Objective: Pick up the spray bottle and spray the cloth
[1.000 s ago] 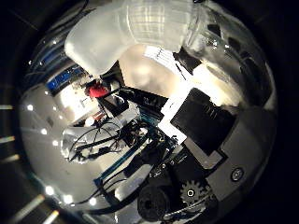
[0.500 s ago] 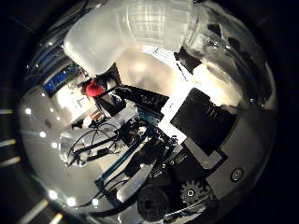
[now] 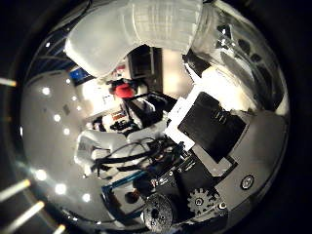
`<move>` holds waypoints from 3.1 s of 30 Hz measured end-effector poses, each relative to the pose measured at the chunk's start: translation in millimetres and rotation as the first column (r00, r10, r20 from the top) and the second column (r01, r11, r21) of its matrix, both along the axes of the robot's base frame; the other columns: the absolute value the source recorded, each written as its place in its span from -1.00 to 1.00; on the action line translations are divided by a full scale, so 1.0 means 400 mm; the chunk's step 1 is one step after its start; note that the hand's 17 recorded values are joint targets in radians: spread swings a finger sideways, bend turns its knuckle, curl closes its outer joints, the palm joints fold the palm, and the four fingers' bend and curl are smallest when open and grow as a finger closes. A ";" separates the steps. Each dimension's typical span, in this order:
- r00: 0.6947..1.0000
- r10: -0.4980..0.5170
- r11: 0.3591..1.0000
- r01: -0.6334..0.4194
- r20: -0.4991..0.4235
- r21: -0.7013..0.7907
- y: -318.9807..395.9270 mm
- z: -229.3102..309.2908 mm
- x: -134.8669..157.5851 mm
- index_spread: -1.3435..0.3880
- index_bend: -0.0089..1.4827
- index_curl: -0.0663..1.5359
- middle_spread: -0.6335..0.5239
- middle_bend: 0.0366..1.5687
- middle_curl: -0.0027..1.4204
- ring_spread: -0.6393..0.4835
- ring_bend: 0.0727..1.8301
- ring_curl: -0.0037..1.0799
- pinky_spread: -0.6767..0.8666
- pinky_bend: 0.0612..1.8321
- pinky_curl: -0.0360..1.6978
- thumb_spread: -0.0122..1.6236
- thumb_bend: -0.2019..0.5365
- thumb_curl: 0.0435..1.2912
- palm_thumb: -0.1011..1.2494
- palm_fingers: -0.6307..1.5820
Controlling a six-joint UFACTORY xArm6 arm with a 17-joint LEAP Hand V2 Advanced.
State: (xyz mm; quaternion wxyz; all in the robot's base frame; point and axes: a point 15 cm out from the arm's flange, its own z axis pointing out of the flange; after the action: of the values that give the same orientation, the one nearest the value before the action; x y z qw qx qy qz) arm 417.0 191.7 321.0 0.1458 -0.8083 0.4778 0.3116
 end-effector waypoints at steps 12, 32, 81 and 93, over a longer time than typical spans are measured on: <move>0.984 -0.014 0.862 -0.078 0.178 0.500 0.359 0.114 0.010 0.33 0.59 -0.01 -0.04 0.74 -0.14 -0.14 0.59 0.10 -0.37 0.07 0.58 0.14 -0.50 0.17 0.66 0.65; 0.949 -0.118 0.769 -0.098 0.291 0.631 0.517 -0.152 0.118 0.33 0.58 0.02 -0.03 0.74 -0.15 -0.13 0.59 0.08 -0.40 0.07 0.55 0.07 -0.50 0.22 0.61 0.65; 0.960 -0.059 0.899 -0.068 0.273 0.432 0.257 -0.566 0.375 0.03 -0.49 -0.22 -0.11 -0.14 -0.40 -0.15 0.18 -0.23 -0.51 -0.15 0.00 0.16 -0.53 -0.03 0.35 -0.17; 0.958 -0.011 0.927 -0.097 0.286 0.361 0.209 -0.547 0.374 0.04 -0.69 -0.41 0.00 -0.59 -0.55 0.04 -0.40 -0.57 0.26 -0.55 -0.34 0.25 -0.53 -0.28 0.26 -0.35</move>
State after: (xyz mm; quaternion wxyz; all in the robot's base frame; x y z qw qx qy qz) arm 566.5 275.2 102.2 0.3560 -0.8127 0.3662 0.2806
